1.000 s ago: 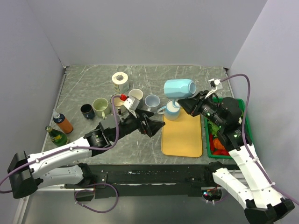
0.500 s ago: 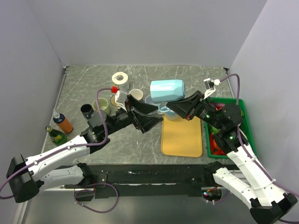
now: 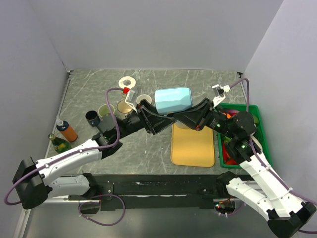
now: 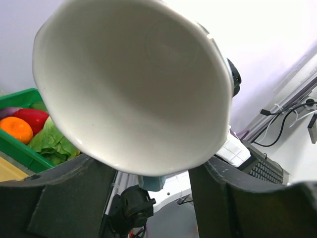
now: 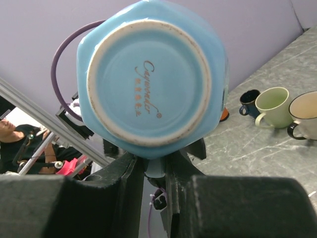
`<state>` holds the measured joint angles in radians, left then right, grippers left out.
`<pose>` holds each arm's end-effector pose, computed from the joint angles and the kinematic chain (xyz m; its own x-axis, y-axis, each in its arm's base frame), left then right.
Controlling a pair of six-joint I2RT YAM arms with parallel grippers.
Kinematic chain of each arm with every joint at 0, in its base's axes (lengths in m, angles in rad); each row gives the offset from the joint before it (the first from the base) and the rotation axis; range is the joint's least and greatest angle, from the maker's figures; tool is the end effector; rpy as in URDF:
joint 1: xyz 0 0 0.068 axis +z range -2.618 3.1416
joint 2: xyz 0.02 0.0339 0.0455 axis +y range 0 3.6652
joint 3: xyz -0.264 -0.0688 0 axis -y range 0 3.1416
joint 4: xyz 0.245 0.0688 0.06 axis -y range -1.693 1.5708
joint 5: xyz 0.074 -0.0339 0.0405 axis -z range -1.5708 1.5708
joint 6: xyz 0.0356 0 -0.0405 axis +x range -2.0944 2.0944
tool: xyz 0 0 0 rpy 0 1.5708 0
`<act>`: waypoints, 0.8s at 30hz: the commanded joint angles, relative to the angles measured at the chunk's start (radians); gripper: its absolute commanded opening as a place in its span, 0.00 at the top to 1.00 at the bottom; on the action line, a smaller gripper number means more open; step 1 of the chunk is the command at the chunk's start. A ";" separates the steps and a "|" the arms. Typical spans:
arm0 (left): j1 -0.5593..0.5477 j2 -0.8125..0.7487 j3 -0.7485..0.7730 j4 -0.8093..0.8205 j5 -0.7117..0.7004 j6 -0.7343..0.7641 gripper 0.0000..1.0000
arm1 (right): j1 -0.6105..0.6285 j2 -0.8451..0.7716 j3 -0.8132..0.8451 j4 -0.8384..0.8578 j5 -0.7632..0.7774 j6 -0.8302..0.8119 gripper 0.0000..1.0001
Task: Turn the mug right side up
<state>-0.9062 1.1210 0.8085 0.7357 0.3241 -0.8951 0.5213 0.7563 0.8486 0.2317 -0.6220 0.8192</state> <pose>0.1484 -0.2078 0.3773 -0.5635 -0.4800 -0.6723 0.7763 -0.0295 -0.6296 0.1319 0.0996 0.4098 -0.4571 0.4222 -0.7828 -0.8051 0.1776 0.5659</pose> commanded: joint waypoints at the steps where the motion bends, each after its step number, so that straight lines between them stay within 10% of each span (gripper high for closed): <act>1: 0.003 -0.003 0.027 0.079 0.038 -0.039 0.41 | 0.005 -0.017 0.015 0.147 0.004 -0.008 1.00; 10: 0.003 -0.018 0.021 0.042 0.026 -0.019 0.61 | 0.006 -0.028 0.023 0.113 0.015 -0.028 1.00; 17: 0.004 -0.029 0.052 -0.070 -0.046 -0.001 0.97 | 0.006 -0.034 0.044 0.018 0.027 -0.078 1.00; 24: 0.004 -0.046 0.043 -0.122 -0.125 0.019 0.99 | 0.008 -0.040 0.070 -0.150 0.116 -0.147 1.00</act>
<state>-0.9089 1.1076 0.8169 0.6445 0.3042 -0.9142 0.5213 0.7364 0.8524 0.1329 -0.5644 0.7658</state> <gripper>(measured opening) 0.228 0.257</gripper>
